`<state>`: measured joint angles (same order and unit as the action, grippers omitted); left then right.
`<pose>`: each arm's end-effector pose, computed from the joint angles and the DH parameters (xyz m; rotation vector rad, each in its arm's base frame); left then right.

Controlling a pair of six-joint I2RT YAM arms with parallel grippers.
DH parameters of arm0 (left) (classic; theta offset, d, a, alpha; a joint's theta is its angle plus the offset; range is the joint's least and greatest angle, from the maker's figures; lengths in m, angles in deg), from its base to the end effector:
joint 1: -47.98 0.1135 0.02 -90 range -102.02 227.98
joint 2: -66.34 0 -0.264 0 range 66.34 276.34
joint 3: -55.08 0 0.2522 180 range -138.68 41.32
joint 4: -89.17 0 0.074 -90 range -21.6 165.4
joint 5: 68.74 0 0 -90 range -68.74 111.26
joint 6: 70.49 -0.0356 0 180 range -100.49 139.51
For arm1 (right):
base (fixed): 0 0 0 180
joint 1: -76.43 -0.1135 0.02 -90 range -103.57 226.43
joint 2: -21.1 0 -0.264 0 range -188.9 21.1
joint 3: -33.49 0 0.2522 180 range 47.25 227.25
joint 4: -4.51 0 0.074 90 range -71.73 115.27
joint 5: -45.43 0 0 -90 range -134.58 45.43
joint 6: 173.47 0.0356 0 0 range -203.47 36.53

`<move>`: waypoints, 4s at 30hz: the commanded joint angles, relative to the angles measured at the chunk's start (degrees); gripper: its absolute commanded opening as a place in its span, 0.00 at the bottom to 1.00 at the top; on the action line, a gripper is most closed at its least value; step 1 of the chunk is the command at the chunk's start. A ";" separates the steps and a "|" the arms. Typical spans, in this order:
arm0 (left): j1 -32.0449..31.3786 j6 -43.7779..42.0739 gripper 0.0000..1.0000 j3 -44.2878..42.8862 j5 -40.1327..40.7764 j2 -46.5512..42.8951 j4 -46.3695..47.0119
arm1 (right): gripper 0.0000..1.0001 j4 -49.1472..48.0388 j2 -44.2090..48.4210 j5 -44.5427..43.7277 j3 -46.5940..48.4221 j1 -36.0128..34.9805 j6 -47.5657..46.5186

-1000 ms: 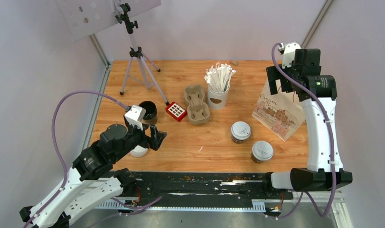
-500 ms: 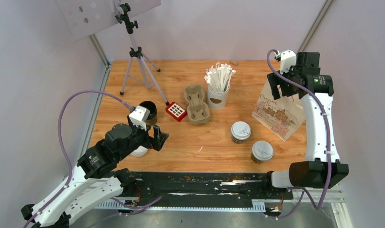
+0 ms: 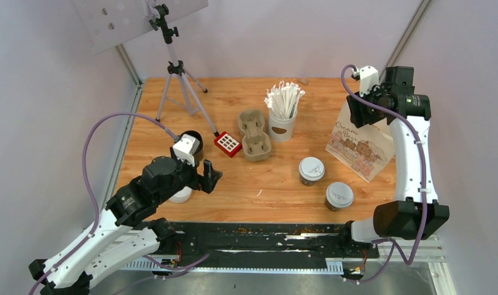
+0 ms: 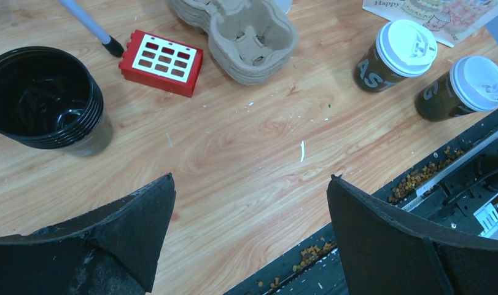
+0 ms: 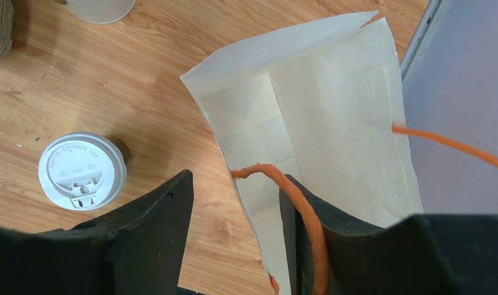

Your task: Pack the takeout coffee

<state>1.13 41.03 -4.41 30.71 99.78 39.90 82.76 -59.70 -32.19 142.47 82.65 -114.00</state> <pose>0.0908 -0.0883 0.3267 0.3354 1.9941 -0.6097 0.2692 -0.0217 0.4098 -0.6017 2.3415 -0.0280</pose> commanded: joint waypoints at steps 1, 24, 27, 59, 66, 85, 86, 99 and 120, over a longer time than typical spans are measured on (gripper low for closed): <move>-0.17 -0.60 1.00 -0.66 -0.63 0.66 2.90 | 0.55 1.06 -1.17 3.51 1.78 0.50 -3.49; -0.17 0.16 1.00 -1.80 0.50 2.95 1.68 | 0.00 -0.42 0.23 -2.62 12.25 0.64 -8.70; -0.17 0.86 1.00 -2.62 2.00 3.34 0.79 | 0.00 -0.89 0.91 -3.68 15.17 0.64 -8.57; 6.35 7.94 0.98 -32.19 2.41 20.93 -21.50 | 0.00 -21.00 19.93 31.89 12.65 -9.06 10.07; 6.60 8.27 0.99 -38.51 4.06 19.67 -25.03 | 0.00 -20.52 23.89 33.56 4.55 -16.71 13.83; 6.58 11.20 1.00 -31.78 6.82 13.32 -19.05 | 0.00 -18.81 18.32 7.66 -3.73 -53.70 7.87; 6.59 11.52 1.00 -31.44 7.07 13.28 -19.40 | 0.00 -18.87 17.76 6.88 -3.68 -54.75 7.14; 7.50 13.25 0.99 -27.41 8.53 15.68 -16.62 | 0.00 -15.75 10.81 -11.63 -5.07 -66.09 -2.70; 9.21 12.28 0.95 -21.23 -8.86 12.96 -11.81 | 0.53 -17.93 6.82 -23.68 -7.58 -81.33 7.78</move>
<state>10.14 54.34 -25.96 27.56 113.41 24.36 66.84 -54.78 -53.92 130.38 1.45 -110.37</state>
